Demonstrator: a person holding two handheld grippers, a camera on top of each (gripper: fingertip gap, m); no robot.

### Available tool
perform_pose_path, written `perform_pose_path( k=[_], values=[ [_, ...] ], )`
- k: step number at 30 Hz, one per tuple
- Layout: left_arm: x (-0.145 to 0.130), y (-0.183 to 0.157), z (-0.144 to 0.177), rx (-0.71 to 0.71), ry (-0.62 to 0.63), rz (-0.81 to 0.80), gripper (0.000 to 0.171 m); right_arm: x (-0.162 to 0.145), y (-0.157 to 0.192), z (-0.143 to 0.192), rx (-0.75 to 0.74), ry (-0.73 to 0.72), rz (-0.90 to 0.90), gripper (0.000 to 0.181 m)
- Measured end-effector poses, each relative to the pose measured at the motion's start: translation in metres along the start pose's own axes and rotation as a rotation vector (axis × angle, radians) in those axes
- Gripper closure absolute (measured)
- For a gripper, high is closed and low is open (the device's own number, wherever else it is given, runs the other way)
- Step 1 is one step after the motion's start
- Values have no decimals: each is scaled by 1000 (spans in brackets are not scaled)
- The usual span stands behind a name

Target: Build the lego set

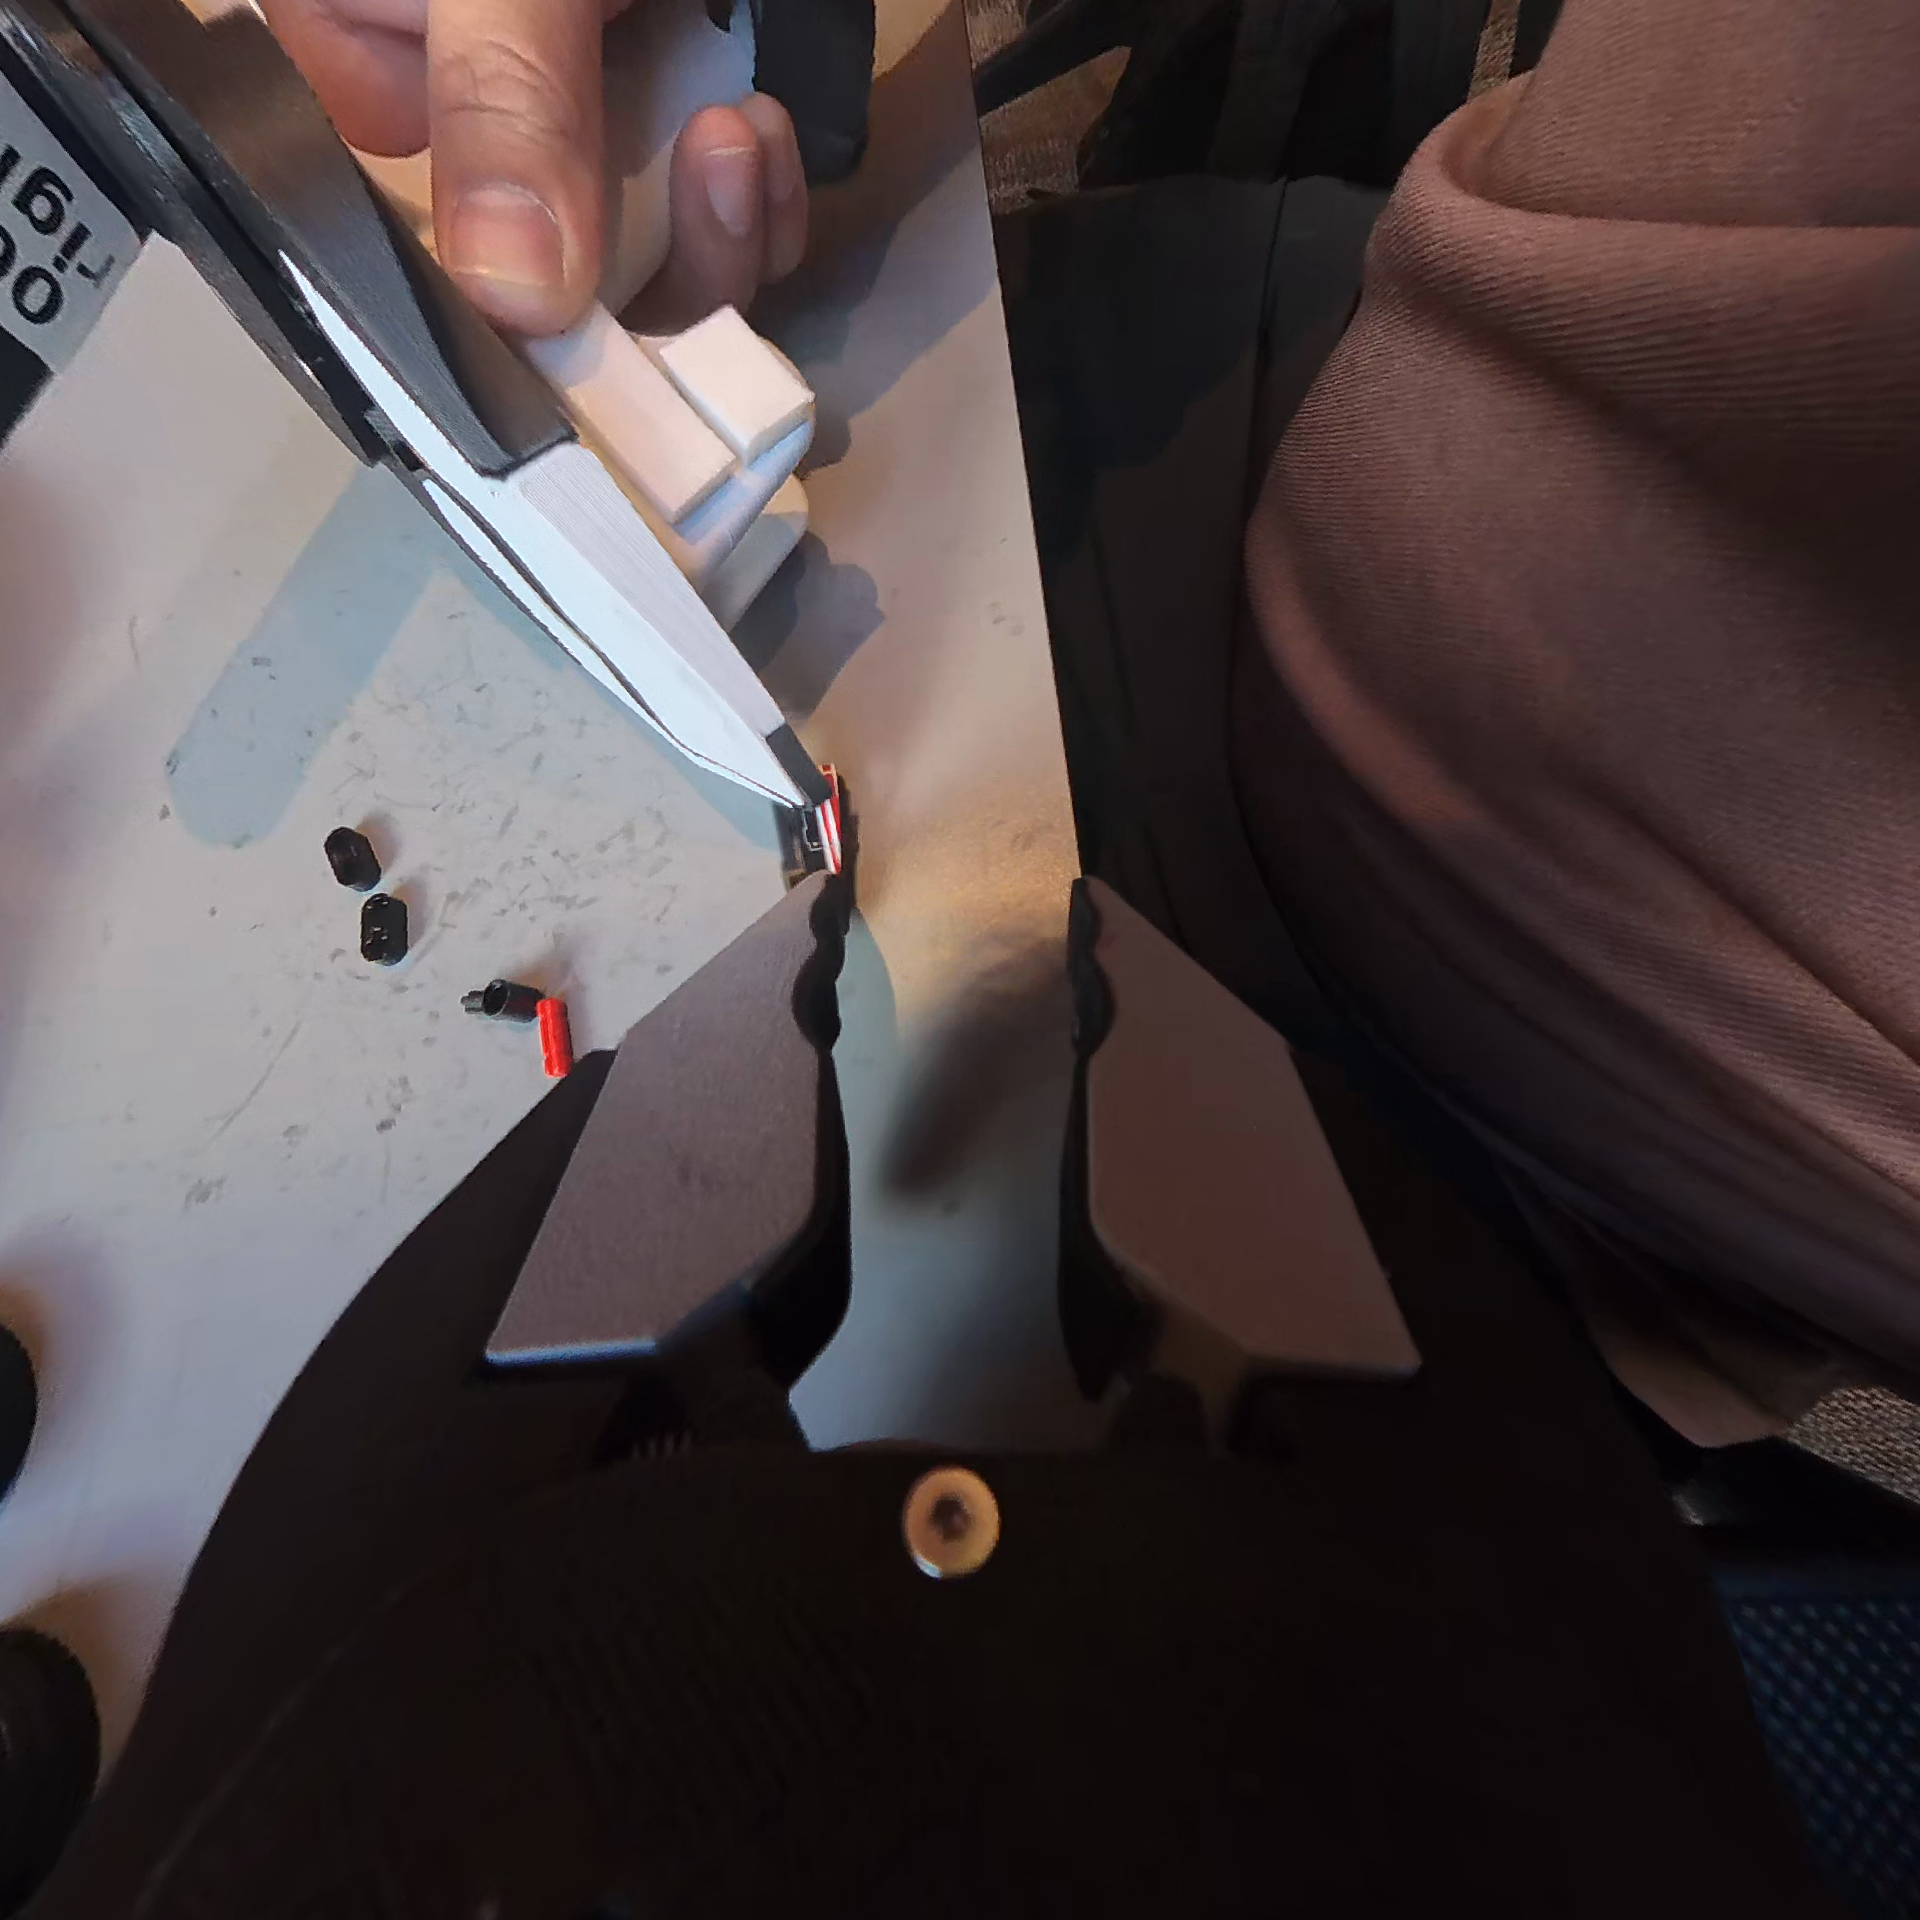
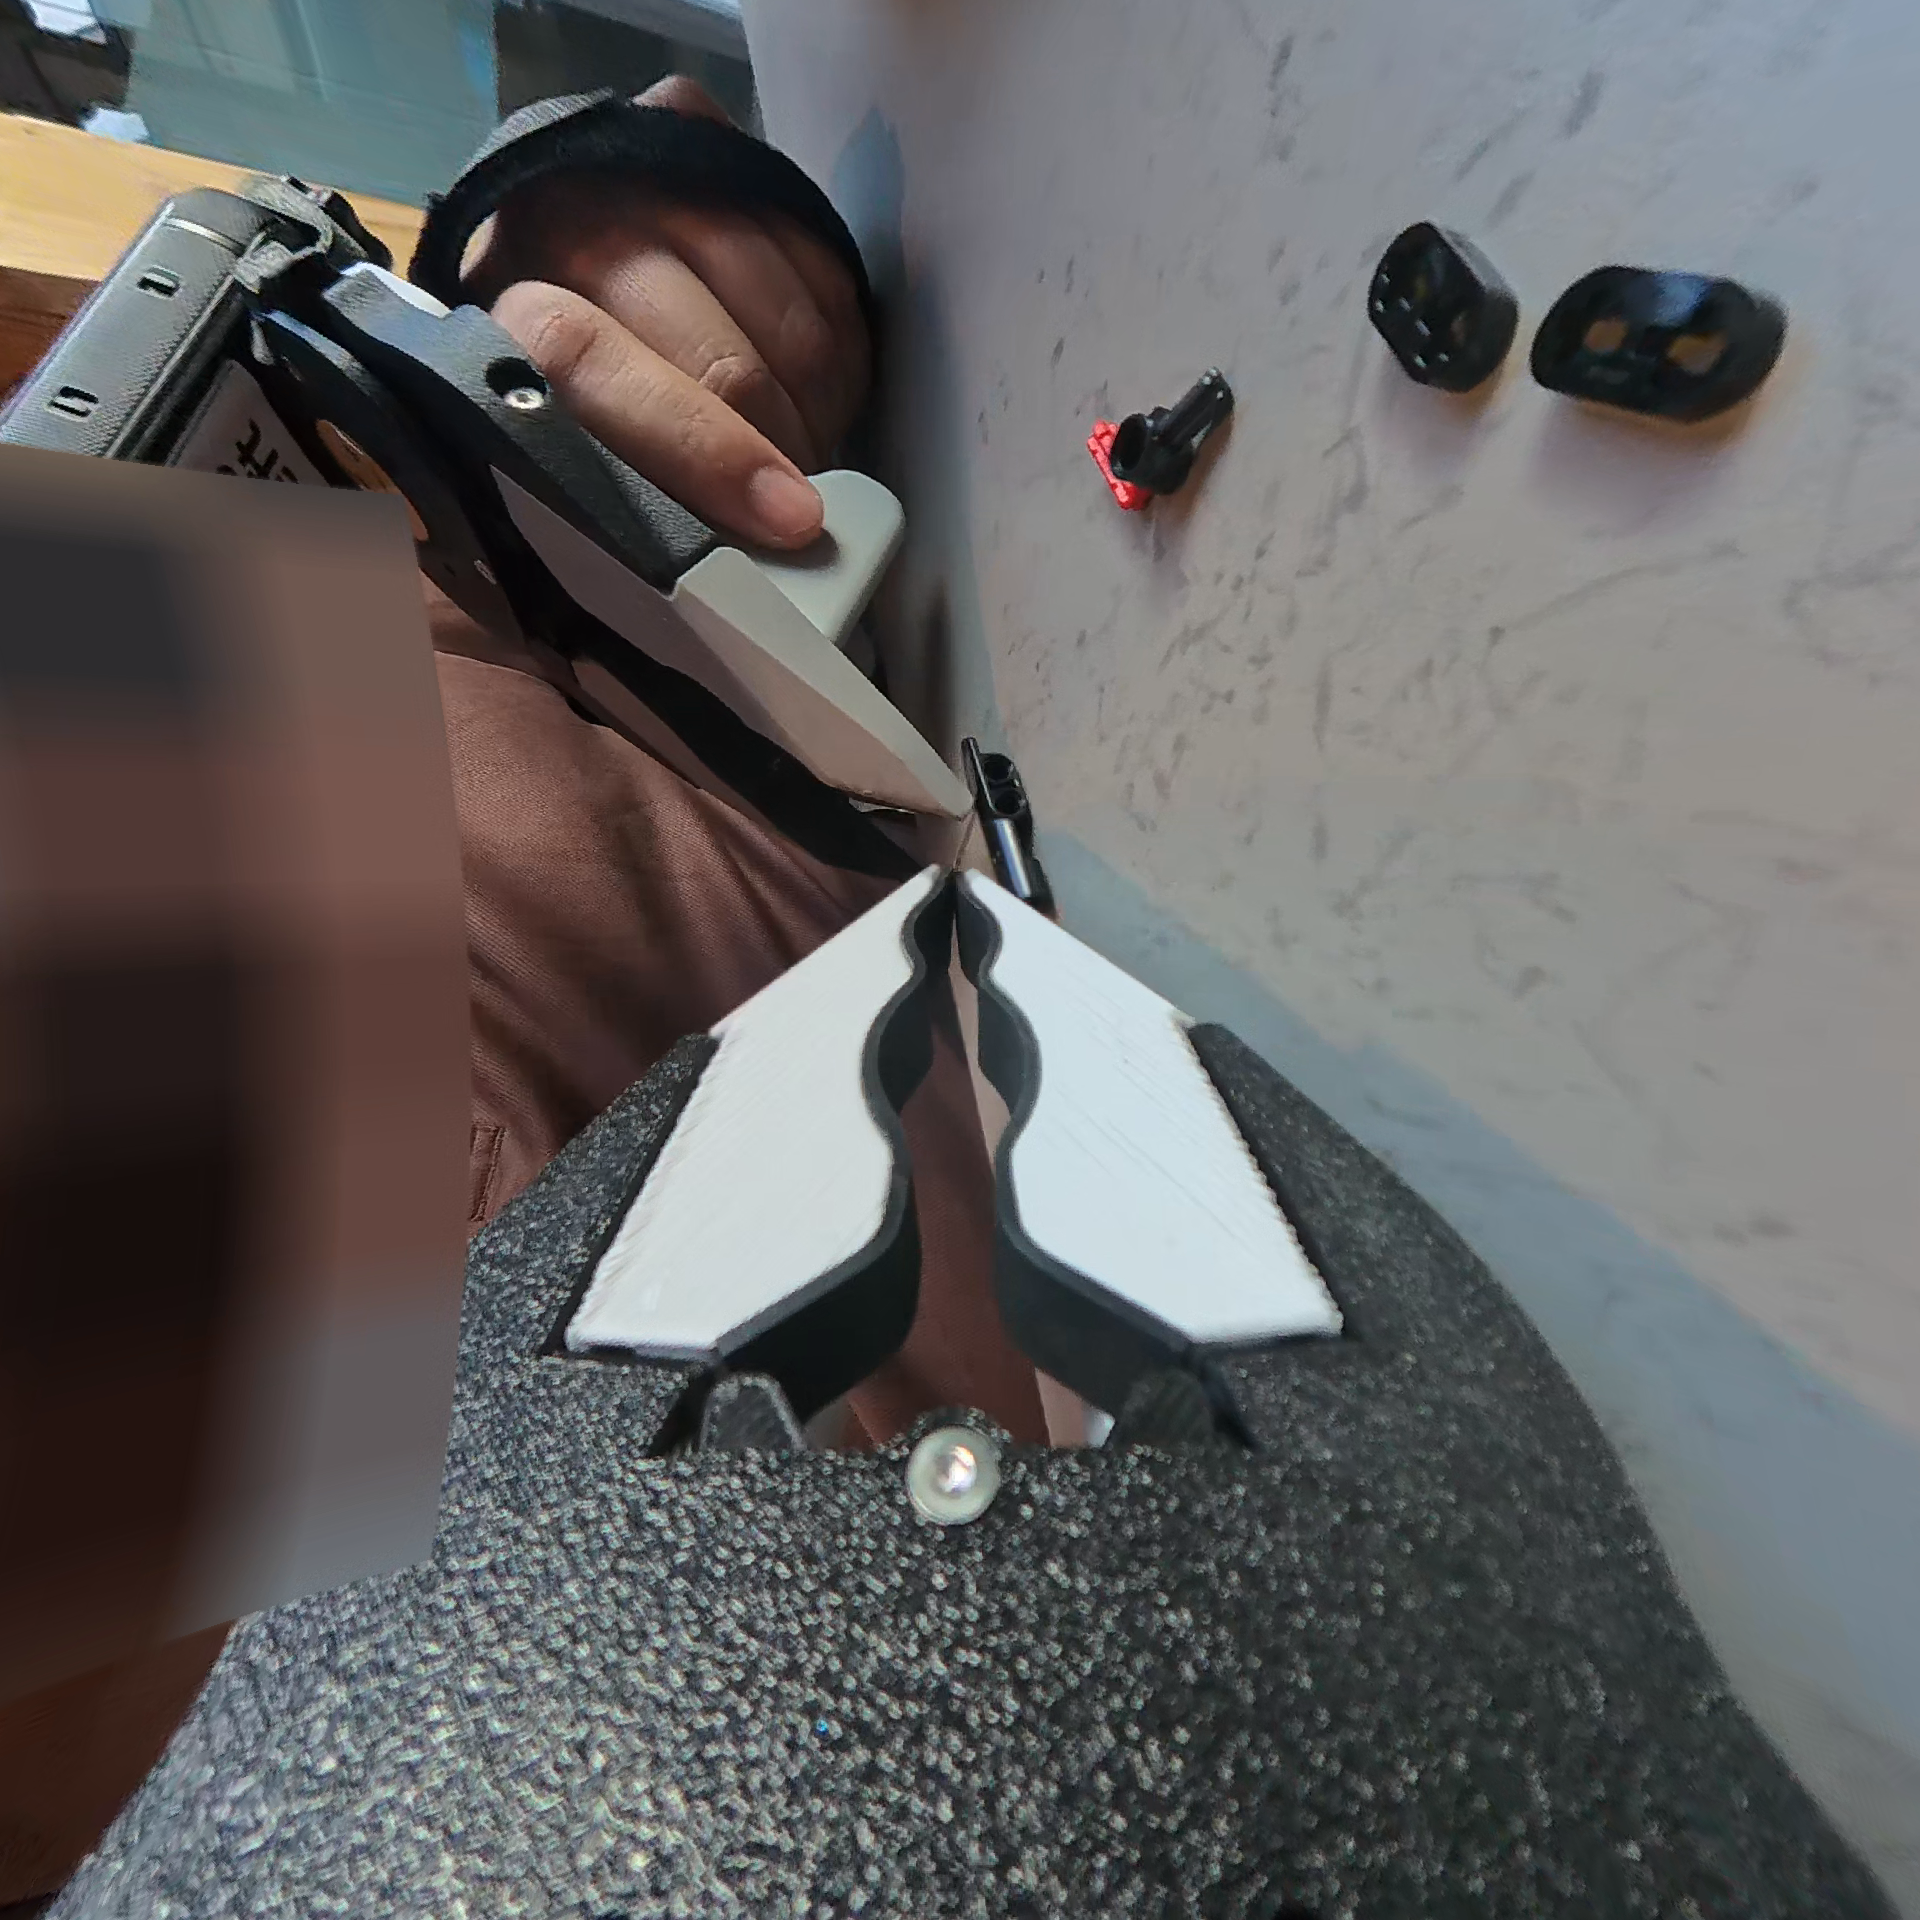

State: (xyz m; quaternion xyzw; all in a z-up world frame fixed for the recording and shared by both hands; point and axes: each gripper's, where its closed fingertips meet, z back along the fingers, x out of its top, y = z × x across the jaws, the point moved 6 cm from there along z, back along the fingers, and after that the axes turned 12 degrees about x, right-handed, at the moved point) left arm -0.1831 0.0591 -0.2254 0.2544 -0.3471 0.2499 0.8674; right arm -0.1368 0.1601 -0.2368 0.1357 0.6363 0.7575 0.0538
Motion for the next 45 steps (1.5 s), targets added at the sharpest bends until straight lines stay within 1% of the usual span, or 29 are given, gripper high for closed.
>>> perform_pose_path(
  k=[1,2,3,6,9,12,15,19,20,21,22,23,25,27,31,32,34,38,45],
  values=[
    [-1,-1,0,-9,10,0,129,0,1,0,1,-3,3,180],
    [-4,-2,-3,-12,52,-10,123,1,2,0,-2,-5,7,180],
    [-3,-3,-4,-22,53,0,123,1,3,0,-6,-4,11,180],
    [-4,-5,-4,-12,55,-33,118,0,4,-1,-26,9,22,180],
    [-3,-5,-2,-36,50,-7,118,0,4,-2,-31,13,25,180],
    [-2,-5,1,-41,21,2,119,0,2,0,-37,7,24,180],
    [3,-6,6,-59,-33,24,121,0,1,1,-40,6,25,180],
    [7,9,11,-17,-92,131,124,0,1,0,-42,8,30,179],
    [5,17,10,12,-77,190,127,0,1,0,-44,9,32,180],
    [2,23,8,-1,-46,250,123,0,1,0,-47,10,33,180],
    [-2,26,5,-32,-9,304,123,0,1,0,-50,13,35,180],
    [-6,31,2,-39,29,348,127,0,1,0,-56,15,38,180],
    [-9,36,-1,-74,72,386,128,0,1,0,-65,17,48,180],
    [-10,41,-3,-89,103,405,136,-1,1,-1,-66,20,59,179],
    [-7,42,-5,-232,127,500,138,-1,1,-2,-70,21,72,180],
    [-6,42,-5,-257,131,514,140,-1,1,-2,-70,21,75,180],
    [-7,43,-7,-265,142,526,148,-1,1,-2,-70,21,80,180],
    [-6,41,-10,-291,159,535,156,-1,1,-1,-71,18,94,181],
    [-3,39,-14,-293,175,530,163,-3,1,0,-77,15,128,181]
  ],
)
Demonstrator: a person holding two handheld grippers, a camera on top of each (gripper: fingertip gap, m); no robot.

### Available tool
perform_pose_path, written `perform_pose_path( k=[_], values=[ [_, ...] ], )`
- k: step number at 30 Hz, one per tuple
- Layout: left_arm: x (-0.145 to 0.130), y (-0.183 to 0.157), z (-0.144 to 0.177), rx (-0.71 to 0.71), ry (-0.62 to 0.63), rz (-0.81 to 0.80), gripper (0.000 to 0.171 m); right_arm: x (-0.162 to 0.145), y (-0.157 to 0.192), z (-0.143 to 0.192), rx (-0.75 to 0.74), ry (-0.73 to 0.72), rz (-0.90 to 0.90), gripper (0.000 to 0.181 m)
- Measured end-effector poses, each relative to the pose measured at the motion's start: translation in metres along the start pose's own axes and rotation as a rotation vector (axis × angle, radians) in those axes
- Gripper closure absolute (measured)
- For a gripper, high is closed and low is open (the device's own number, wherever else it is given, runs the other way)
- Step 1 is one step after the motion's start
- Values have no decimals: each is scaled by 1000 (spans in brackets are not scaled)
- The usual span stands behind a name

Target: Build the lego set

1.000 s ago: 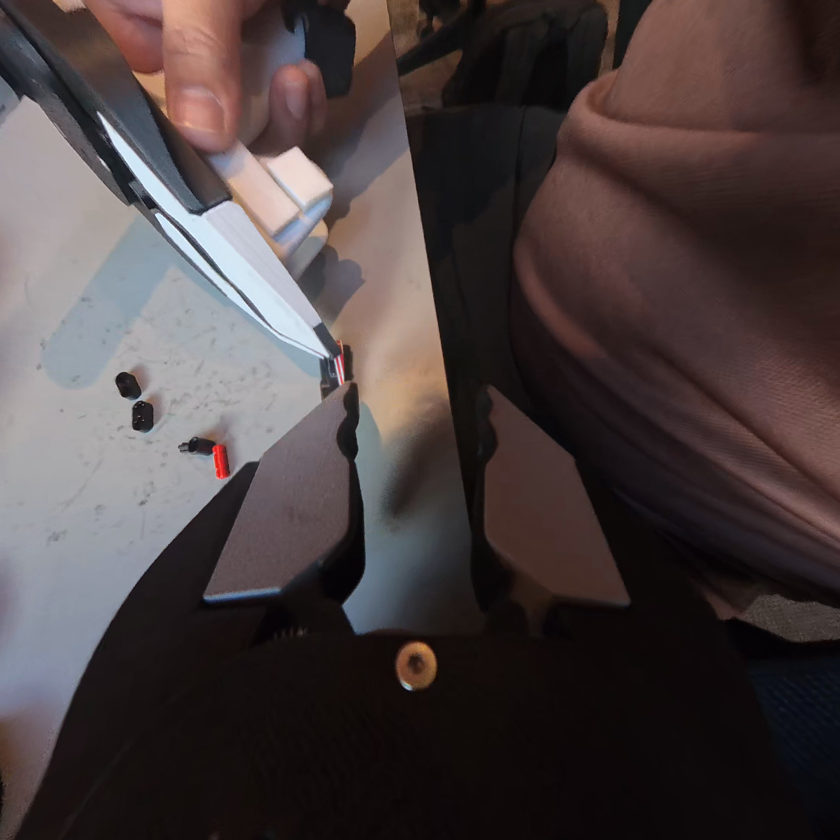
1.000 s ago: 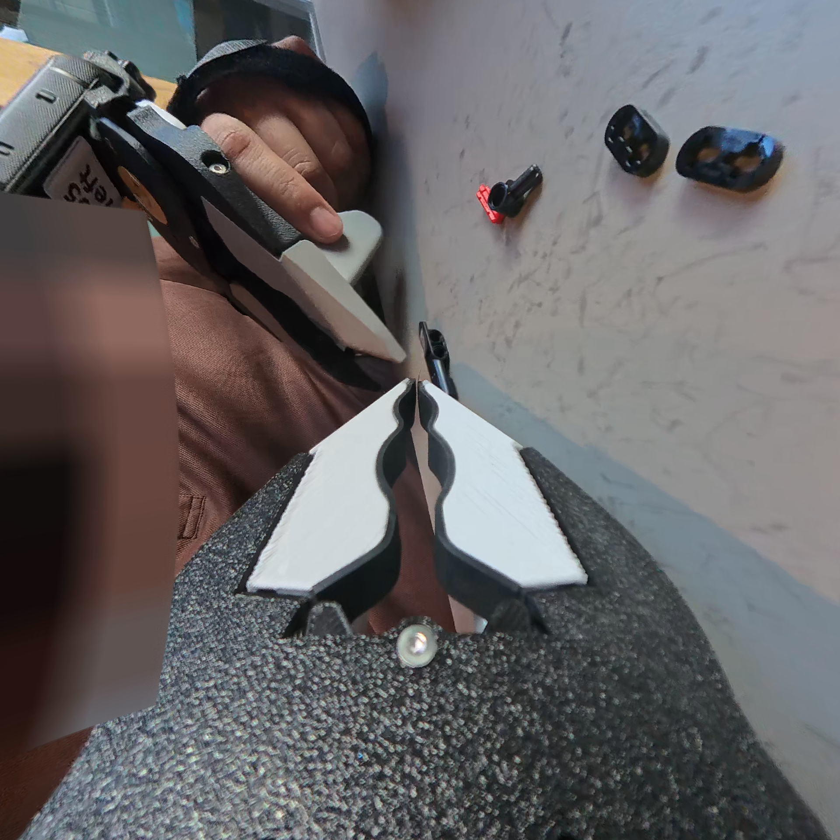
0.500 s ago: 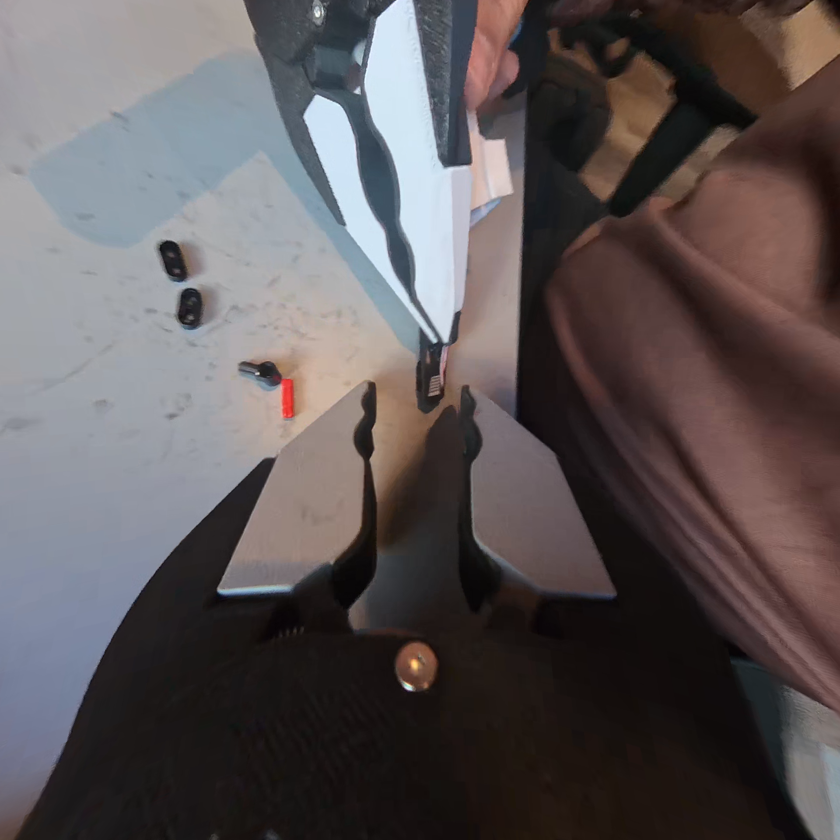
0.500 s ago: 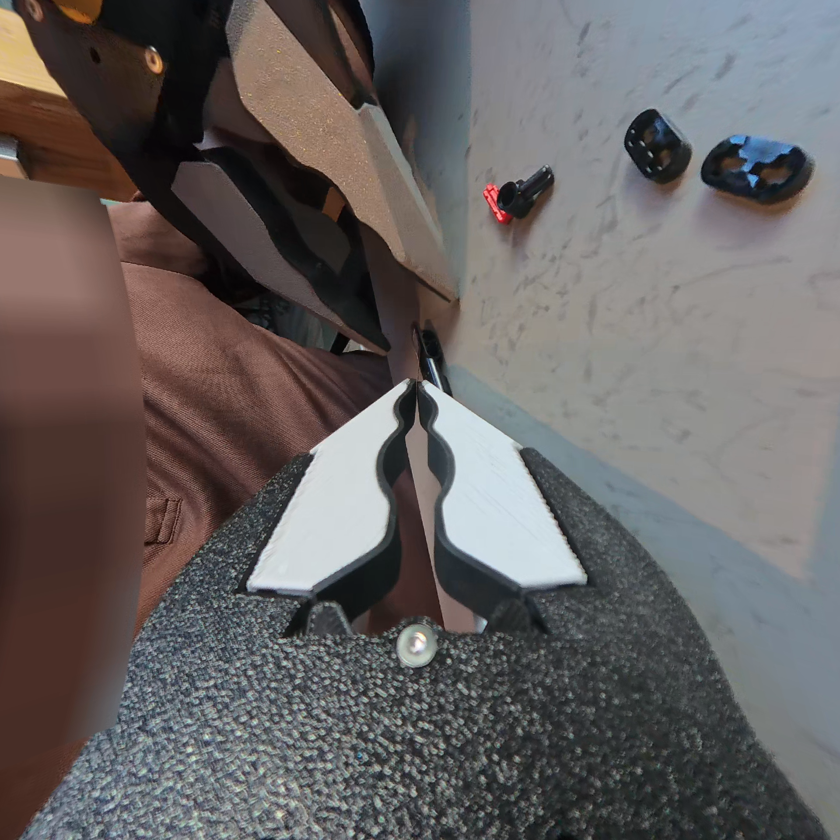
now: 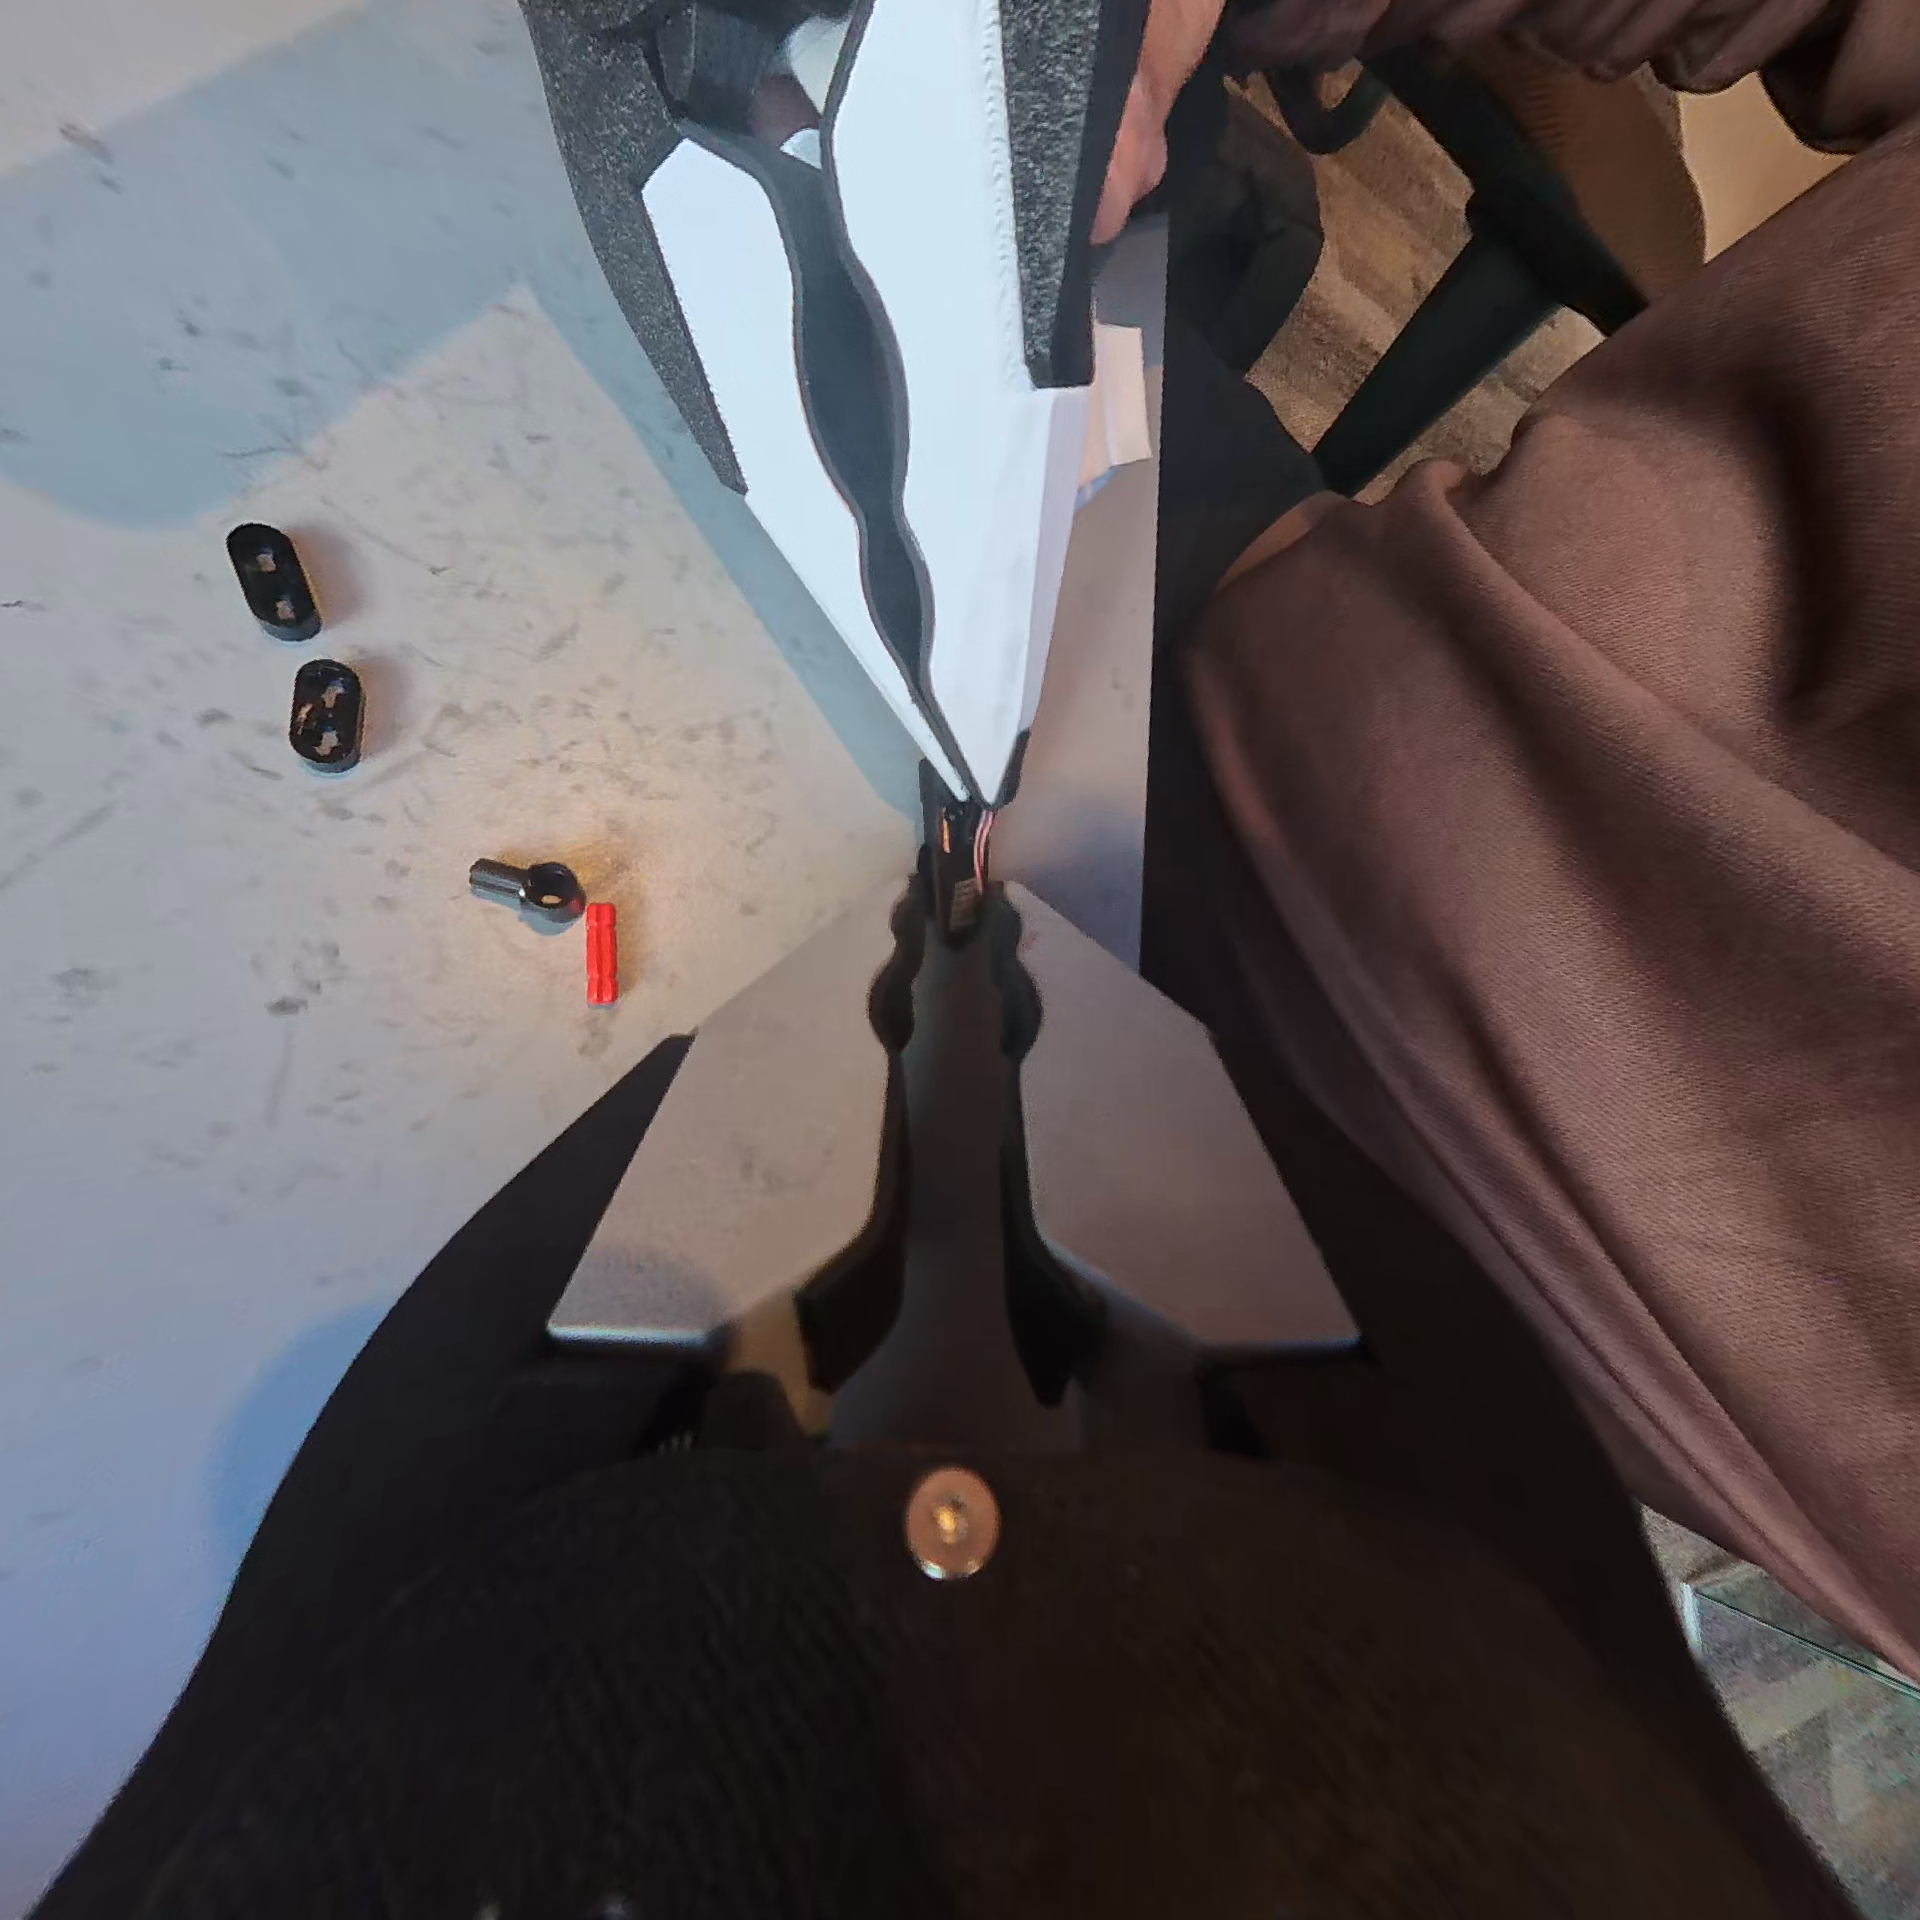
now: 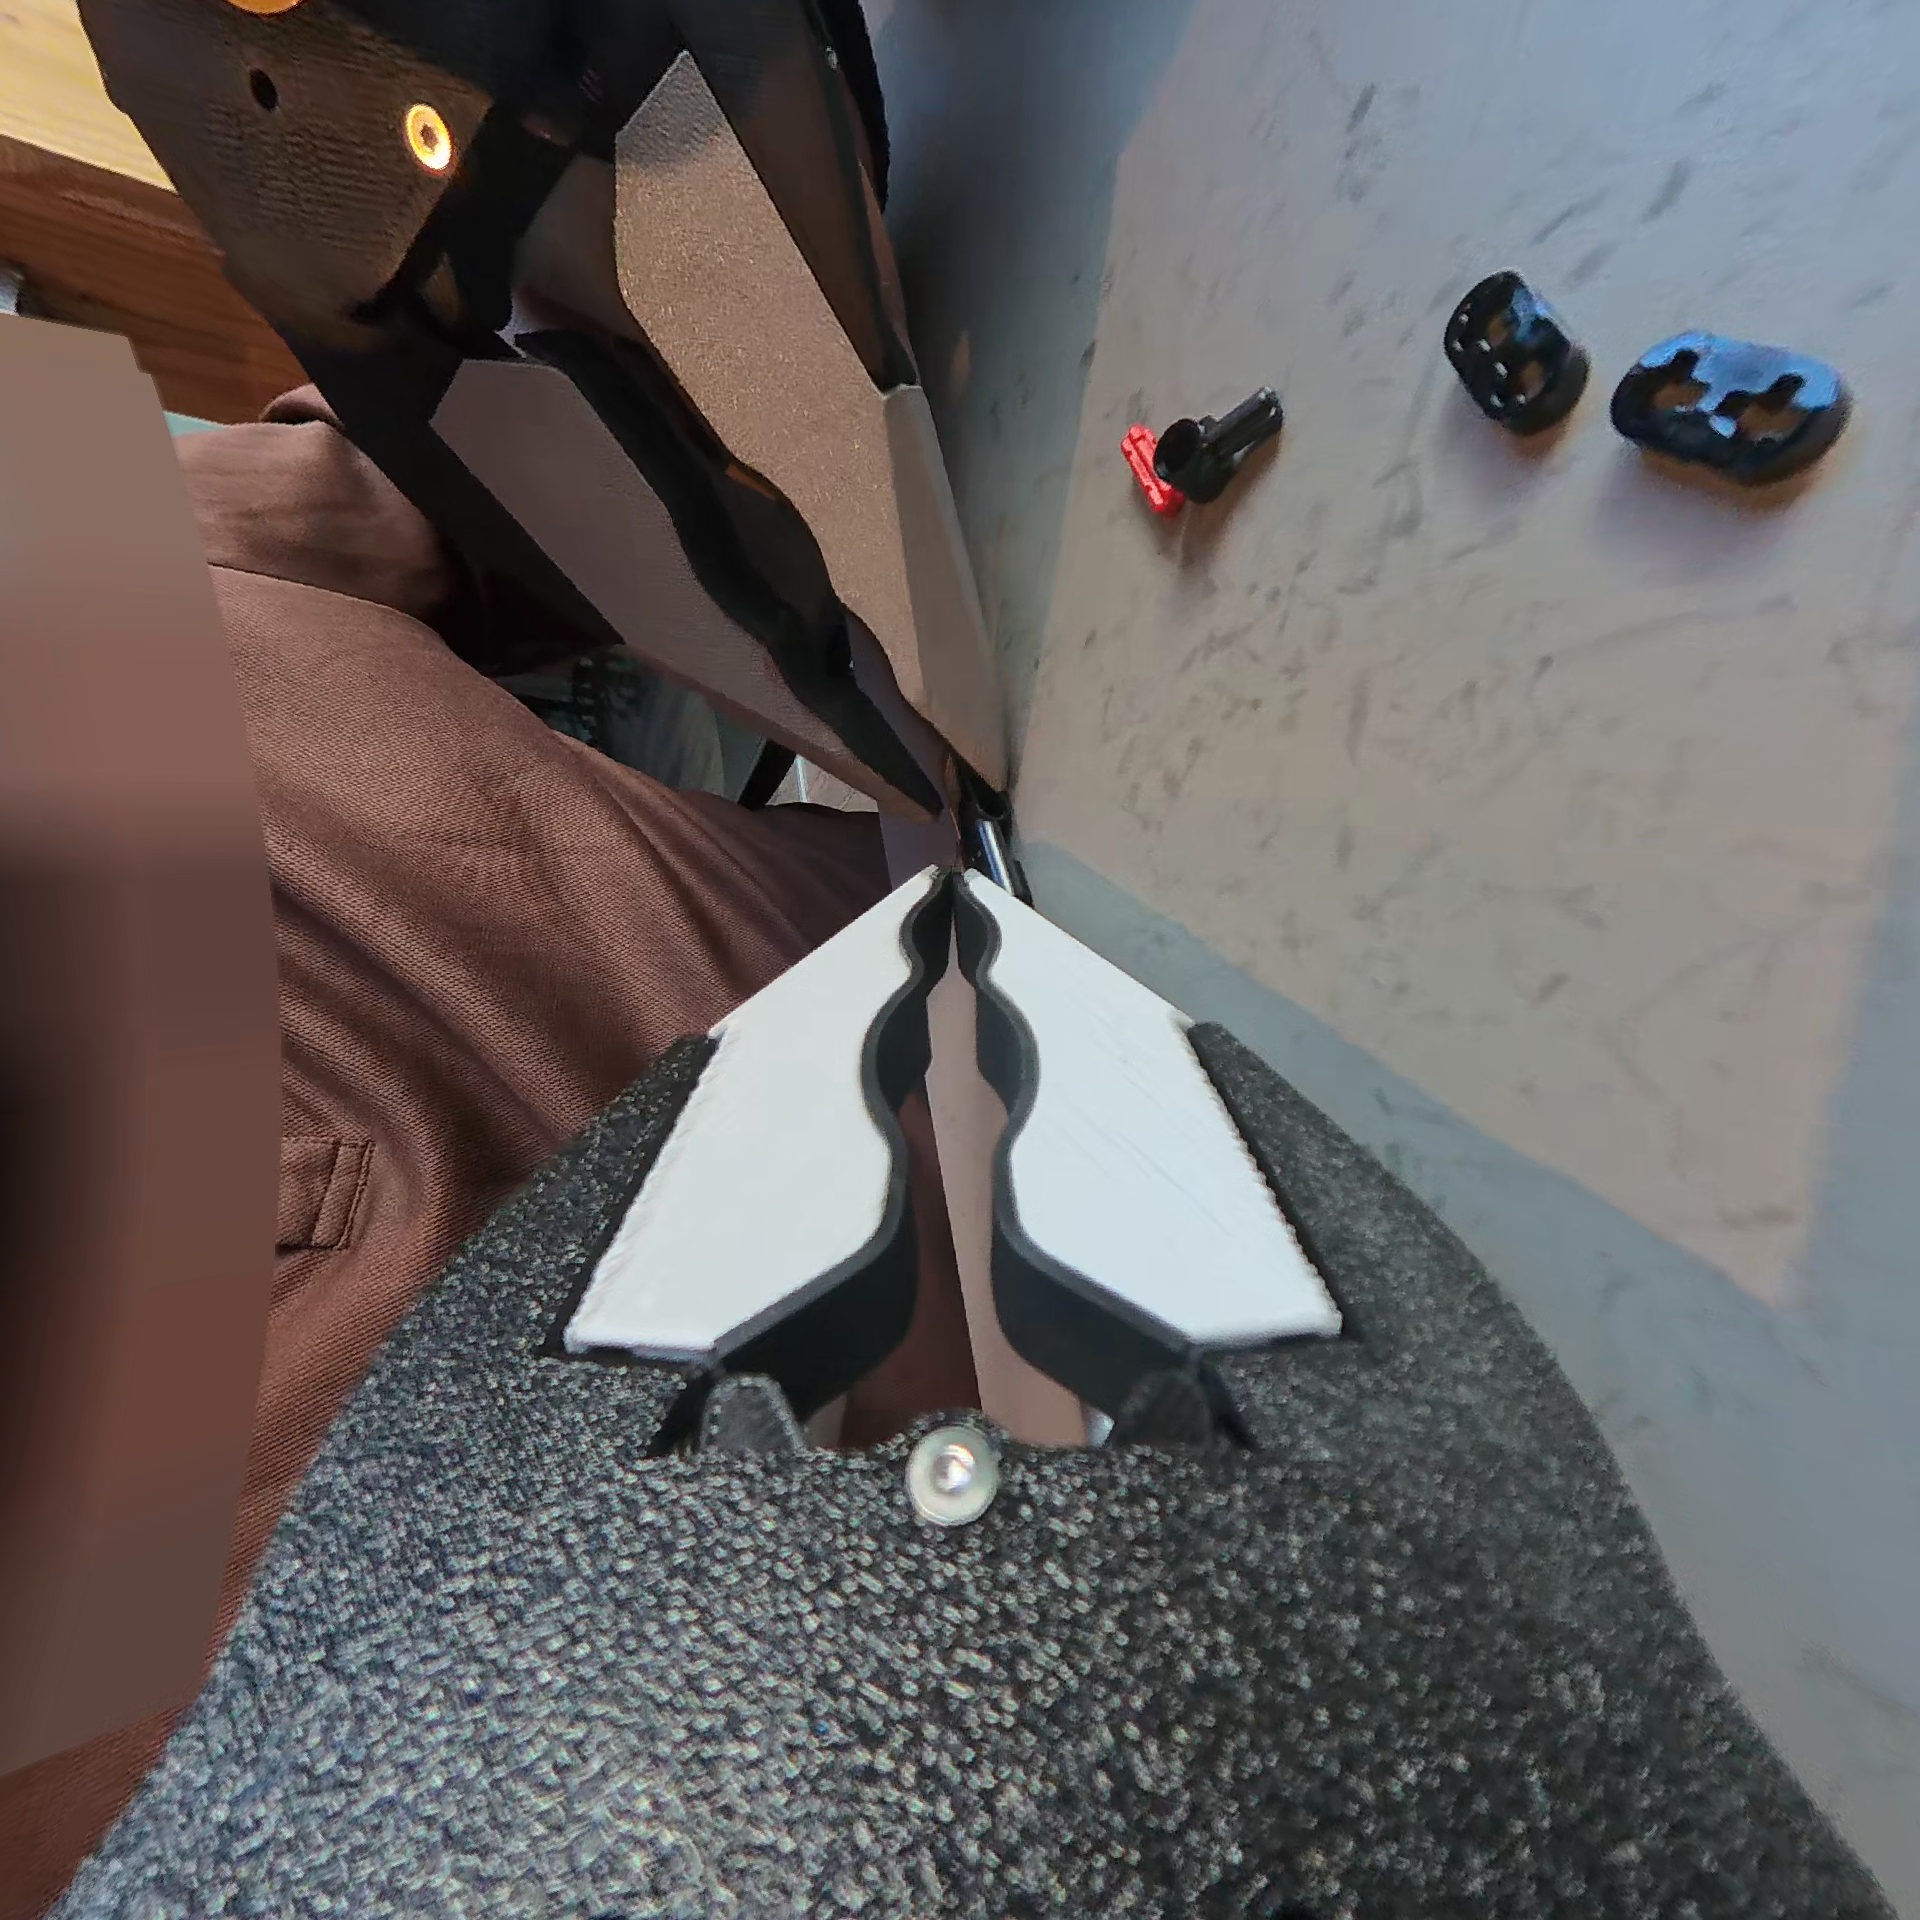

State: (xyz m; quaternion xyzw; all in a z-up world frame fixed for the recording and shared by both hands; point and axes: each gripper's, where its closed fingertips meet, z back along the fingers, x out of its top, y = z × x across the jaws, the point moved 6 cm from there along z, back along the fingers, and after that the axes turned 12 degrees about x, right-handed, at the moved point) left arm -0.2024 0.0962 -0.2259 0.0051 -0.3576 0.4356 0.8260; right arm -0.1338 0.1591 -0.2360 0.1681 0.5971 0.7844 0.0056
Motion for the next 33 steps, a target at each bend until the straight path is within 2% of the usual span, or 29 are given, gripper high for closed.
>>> perform_pose_path(
  k=[13,20,33],
  values=[
    [0,-6,-3,77,-49,62,166,-5,4,2,-75,-11,64,181],
    [1,-10,-5,168,-96,170,167,-8,10,5,-232,-17,134,180],
    [7,-23,-8,377,-118,163,171,-19,26,-2,-600,-11,296,176]
  ],
)
